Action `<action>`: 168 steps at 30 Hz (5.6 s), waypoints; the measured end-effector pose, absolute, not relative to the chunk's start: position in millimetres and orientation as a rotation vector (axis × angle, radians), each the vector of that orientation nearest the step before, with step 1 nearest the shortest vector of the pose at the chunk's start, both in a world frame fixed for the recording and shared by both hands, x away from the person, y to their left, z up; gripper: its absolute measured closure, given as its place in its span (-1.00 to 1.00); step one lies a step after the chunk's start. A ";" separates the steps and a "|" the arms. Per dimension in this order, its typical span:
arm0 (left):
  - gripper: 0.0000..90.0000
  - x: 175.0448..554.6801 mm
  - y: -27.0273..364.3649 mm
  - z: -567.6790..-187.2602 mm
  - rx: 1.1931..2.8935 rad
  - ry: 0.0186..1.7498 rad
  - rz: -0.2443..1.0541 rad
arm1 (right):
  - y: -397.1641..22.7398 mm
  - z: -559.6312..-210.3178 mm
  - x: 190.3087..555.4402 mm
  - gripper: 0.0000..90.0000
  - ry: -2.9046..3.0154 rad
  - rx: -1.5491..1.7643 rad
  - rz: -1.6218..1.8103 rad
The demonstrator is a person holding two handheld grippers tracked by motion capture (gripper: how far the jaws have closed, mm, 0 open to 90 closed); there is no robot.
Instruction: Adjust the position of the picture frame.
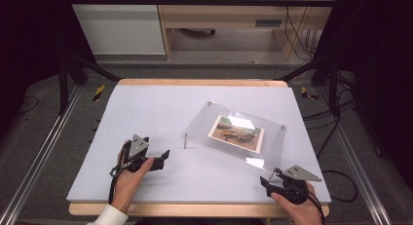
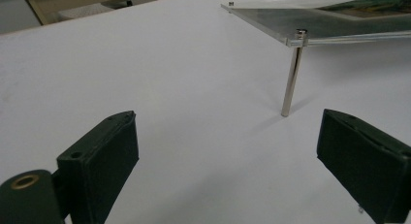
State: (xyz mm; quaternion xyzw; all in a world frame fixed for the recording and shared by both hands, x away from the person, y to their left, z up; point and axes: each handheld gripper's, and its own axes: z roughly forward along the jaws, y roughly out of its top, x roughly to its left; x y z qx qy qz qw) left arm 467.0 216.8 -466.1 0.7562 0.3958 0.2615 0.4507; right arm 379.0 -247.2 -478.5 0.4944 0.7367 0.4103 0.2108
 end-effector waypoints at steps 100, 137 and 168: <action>0.86 529.1 140.4 -450.5 1.869 0.899 0.430 | -265.6 -461.6 396.4 0.88 1.892 1.454 1.427; 0.86 497.7 207.8 -388.0 1.687 0.943 0.629 | -226.3 -398.6 456.1 0.83 1.960 1.243 1.526; 0.84 499.4 242.5 -406.3 1.631 1.004 0.704 | -183.5 -400.8 506.0 0.84 1.993 1.218 1.514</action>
